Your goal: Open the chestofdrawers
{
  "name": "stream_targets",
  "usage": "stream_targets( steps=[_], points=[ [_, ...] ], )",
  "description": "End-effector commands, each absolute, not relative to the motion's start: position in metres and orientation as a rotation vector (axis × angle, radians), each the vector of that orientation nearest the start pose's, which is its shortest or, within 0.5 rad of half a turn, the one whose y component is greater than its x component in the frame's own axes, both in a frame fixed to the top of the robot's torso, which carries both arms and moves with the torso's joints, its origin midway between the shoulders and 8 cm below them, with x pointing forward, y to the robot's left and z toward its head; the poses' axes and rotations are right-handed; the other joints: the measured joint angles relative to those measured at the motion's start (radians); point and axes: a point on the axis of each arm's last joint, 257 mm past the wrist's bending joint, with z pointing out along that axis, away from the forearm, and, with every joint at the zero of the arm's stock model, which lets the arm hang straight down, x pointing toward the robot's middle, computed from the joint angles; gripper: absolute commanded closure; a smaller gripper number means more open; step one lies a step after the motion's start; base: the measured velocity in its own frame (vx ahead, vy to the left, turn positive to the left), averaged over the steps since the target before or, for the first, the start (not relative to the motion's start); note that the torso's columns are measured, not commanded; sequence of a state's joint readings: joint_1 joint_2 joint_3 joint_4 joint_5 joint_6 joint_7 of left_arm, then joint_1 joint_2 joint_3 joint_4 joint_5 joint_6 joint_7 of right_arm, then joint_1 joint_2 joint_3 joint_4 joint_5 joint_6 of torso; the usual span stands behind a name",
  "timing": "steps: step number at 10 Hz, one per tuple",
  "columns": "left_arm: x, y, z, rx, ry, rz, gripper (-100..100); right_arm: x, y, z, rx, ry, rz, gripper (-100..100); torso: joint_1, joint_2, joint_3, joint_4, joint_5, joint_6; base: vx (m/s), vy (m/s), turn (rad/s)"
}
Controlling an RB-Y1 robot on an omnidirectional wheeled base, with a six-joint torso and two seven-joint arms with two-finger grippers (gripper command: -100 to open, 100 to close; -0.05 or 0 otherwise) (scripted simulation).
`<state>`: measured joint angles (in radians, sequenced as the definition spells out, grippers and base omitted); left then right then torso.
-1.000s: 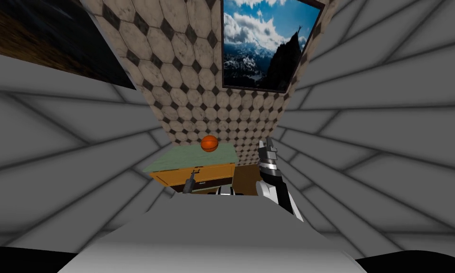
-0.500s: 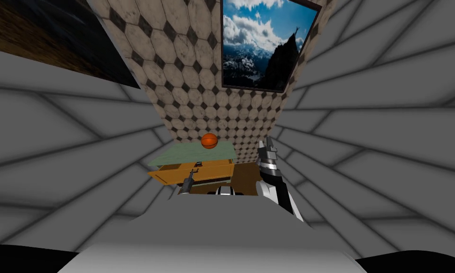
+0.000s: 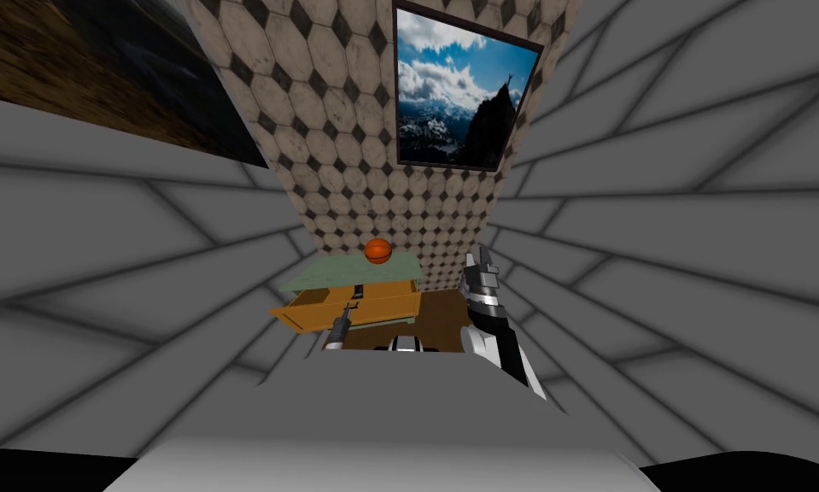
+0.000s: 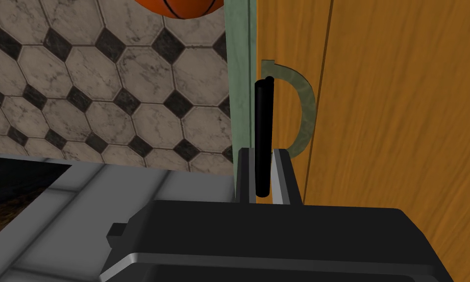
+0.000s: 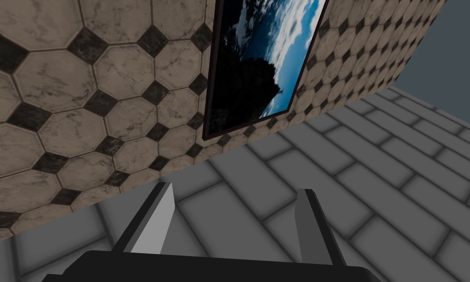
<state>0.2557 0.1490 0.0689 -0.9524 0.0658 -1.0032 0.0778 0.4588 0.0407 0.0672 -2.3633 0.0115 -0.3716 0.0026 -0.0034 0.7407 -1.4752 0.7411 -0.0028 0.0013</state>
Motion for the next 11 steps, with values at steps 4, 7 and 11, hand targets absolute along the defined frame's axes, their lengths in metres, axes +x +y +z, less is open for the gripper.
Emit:
stream_targets(
  steps=[4,7,11],
  points=[
    [0.387,0.356,-0.361,-1.114,0.995,-1.124,100,0.353,-0.256,0.051,0.692,0.592,1.373,0,0.0,-0.004,-0.002,-0.001,0.0,0.0,-0.097,0.001,-0.03],
    [0.406,0.355,-0.358,-1.108,0.985,-1.127,100,0.353,-0.256,0.051,0.692,0.592,1.373,0,0.0,0.001,0.001,-0.001,0.002,0.0,-0.117,-0.001,-0.038],
    [0.437,0.365,-0.349,-1.117,0.982,-1.116,-100,0.353,-0.256,0.051,0.692,0.592,1.373,0,-0.002,0.001,0.001,0.001,-0.001,0.001,-0.135,-0.007,-0.026]
  ],
)
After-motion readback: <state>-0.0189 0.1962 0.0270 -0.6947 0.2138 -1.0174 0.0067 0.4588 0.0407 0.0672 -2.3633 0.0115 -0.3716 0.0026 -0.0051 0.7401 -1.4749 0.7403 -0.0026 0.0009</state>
